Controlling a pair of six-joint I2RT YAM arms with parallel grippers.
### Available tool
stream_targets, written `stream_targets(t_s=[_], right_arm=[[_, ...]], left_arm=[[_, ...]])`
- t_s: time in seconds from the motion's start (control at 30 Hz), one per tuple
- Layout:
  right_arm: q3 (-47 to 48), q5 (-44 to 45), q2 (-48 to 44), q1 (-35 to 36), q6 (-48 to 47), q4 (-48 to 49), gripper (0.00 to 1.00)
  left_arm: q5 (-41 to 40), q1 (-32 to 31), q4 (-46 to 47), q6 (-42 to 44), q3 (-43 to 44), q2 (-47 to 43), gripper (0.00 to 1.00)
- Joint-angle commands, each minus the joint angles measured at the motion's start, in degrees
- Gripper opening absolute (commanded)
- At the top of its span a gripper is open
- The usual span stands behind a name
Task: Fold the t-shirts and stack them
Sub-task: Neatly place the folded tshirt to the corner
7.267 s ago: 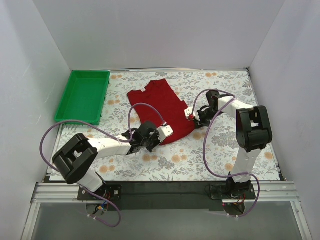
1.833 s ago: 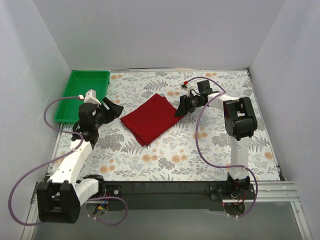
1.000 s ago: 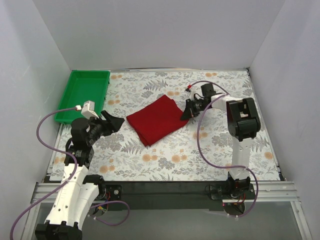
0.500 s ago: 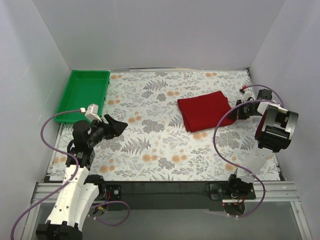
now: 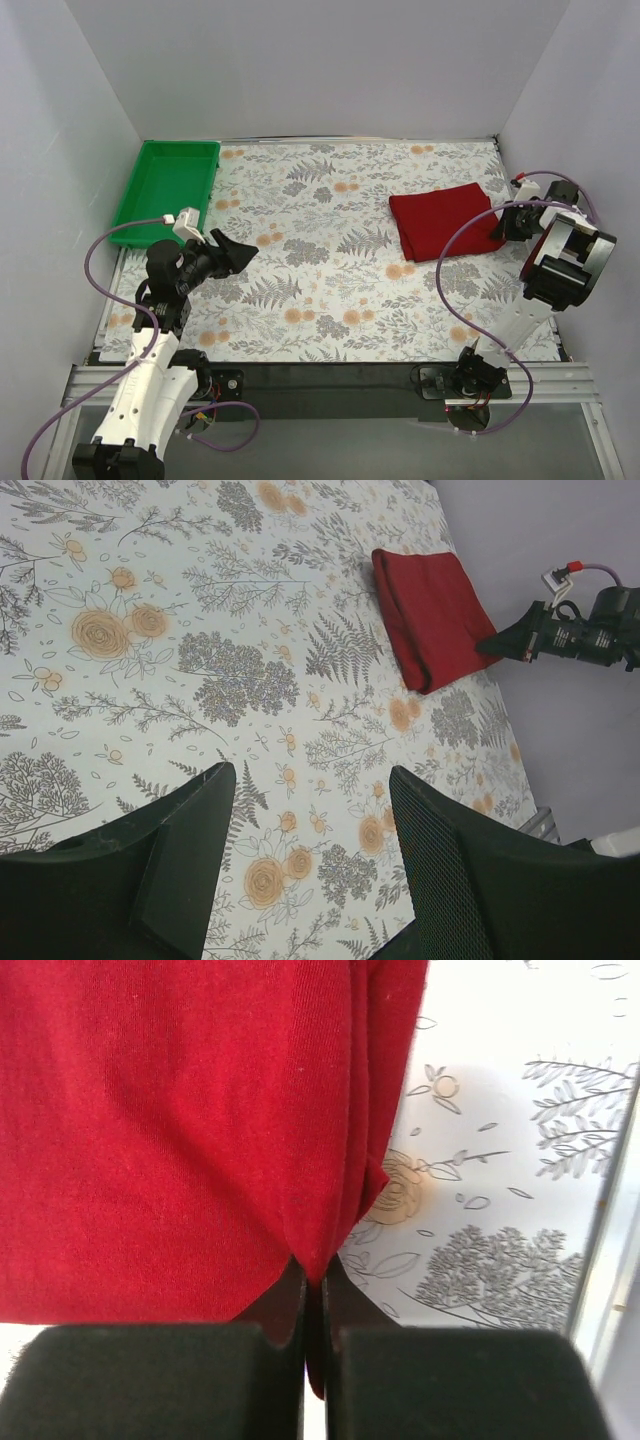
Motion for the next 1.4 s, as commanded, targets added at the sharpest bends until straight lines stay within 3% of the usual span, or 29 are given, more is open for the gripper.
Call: stream_targets(t_s=[0.0, 0.2, 0.33, 0.57, 0.73, 0.87, 1.03, 1.23, 1.37], right_arm=[[3.0, 2.9, -2.9, -0.9, -1.3, 0.5, 0.08], [3.1, 0.7, -7.2, -0.8, -5.9, -2.6, 0.42], [3.9, 0.9, -9.4, -0.5, -10.1, -6.7, 0.58], [1.5, 5.0, -16.2, 0.6, -15.9, -8.1, 0.62], [-2.1, 4.4, -26.1, 1.4, -20.7, -8.7, 0.72], [-6.9, 1.2, -34.3, 1.4, -23.8, -8.9, 0.82], [-11.0, -5.2, -43.2, 1.3, -18.8, -8.1, 0.98], [-15.3, -9.3, -48.6, 0.8, -4.6, -3.4, 0.98], [-21.5, -4.1, -55.3, 0.8, 6.0, 6.5, 0.98]], left_arm=[[1.5, 0.4, 1.3, 0.0, -0.2, -0.1, 0.59], [1.7, 0.4, 1.2, 1.3, 1.3, 0.7, 0.59], [1.3, 0.4, 1.2, 2.2, 2.8, 1.2, 0.61], [-2.9, 0.4, -1.1, 4.0, 5.0, 1.2, 0.74], [-6.9, 0.4, -2.7, 5.0, 5.0, 1.1, 0.88], [-8.8, 0.4, -4.2, 5.3, 5.9, 1.3, 0.92], [-12.4, 0.4, -7.7, 8.6, 7.7, 1.9, 0.92], [-15.6, 0.3, -10.0, 9.9, 9.5, 1.8, 0.92], [-16.5, 0.3, -10.5, 10.2, 9.5, 1.5, 0.92]])
